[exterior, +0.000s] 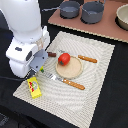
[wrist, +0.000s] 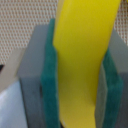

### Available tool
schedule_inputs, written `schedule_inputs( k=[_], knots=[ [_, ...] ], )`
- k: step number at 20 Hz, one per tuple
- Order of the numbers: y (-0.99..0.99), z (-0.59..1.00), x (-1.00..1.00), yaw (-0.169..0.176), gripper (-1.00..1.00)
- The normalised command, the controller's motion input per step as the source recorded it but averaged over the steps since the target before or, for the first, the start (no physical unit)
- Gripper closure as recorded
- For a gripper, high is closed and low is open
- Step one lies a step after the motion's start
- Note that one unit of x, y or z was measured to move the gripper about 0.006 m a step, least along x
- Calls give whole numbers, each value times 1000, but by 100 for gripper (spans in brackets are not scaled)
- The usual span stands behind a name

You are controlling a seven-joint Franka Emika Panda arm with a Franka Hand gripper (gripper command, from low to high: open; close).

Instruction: Interact with the objects in diverse but meaningful ways.

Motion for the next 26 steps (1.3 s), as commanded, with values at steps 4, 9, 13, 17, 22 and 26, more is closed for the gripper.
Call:
schedule_inputs(
  k=[4,9,13,17,22,26],
  knots=[
    [-121,-238,-261,0,100],
    [-87,-233,-232,0,100],
    [-34,-231,-219,0,100],
    [-10,-231,-255,0,100],
    [0,-129,-228,1,-100],
    [0,460,-20,14,-100]
  ],
)
